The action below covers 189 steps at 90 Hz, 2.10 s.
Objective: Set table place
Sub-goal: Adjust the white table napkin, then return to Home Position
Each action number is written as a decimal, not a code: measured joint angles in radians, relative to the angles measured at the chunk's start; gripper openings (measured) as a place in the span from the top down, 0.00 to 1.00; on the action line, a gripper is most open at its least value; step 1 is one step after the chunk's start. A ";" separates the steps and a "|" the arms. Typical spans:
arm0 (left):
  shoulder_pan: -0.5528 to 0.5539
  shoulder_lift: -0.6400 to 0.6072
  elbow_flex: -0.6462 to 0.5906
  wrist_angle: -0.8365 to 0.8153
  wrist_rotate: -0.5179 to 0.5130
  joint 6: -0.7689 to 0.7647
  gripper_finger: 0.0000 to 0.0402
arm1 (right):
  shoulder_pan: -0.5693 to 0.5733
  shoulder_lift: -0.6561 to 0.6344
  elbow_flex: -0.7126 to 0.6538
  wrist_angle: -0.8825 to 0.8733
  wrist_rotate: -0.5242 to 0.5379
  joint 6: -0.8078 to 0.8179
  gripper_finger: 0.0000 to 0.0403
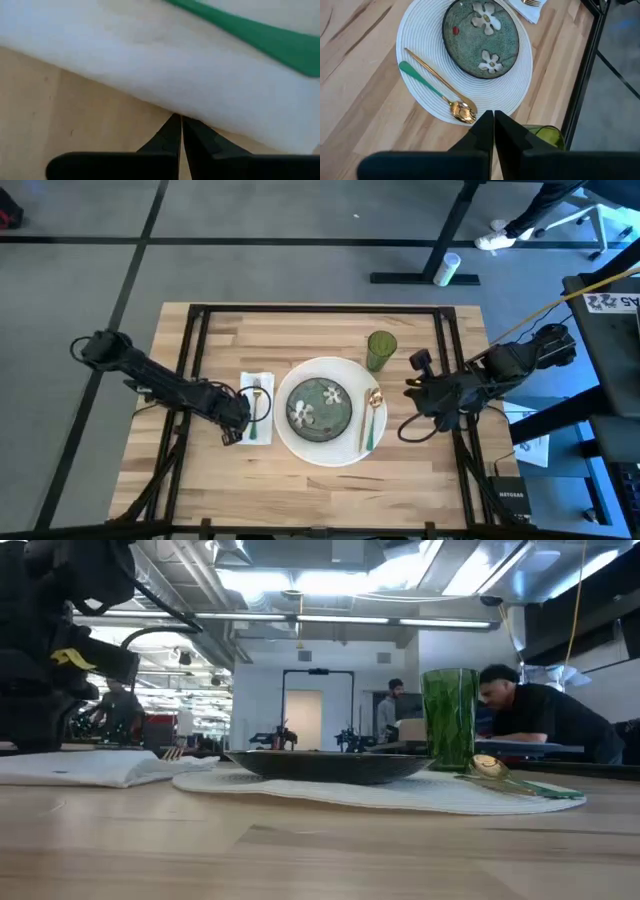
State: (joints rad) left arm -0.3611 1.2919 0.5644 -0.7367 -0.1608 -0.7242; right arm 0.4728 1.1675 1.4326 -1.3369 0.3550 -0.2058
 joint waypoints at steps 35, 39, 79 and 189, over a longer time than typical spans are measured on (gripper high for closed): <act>0.011 0.000 0.000 0.042 -0.003 0.022 1.00 | 0.000 0.000 0.000 0.000 0.000 0.000 1.00; 0.011 0.000 0.000 0.043 -0.003 0.025 1.00 | 0.000 0.000 0.000 0.000 0.000 0.000 1.00; -0.026 -0.050 0.053 -0.048 -0.009 0.024 1.00 | 0.000 0.000 0.000 -0.007 -0.008 0.000 1.00; -0.185 -0.692 -0.108 0.432 -0.203 0.448 1.00 | 0.287 -0.555 -0.731 0.840 0.125 -0.221 1.00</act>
State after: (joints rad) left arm -0.5465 0.6000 0.4562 -0.3047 -0.3637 -0.2760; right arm 0.7597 0.6130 0.7020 -0.4973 0.4795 -0.4272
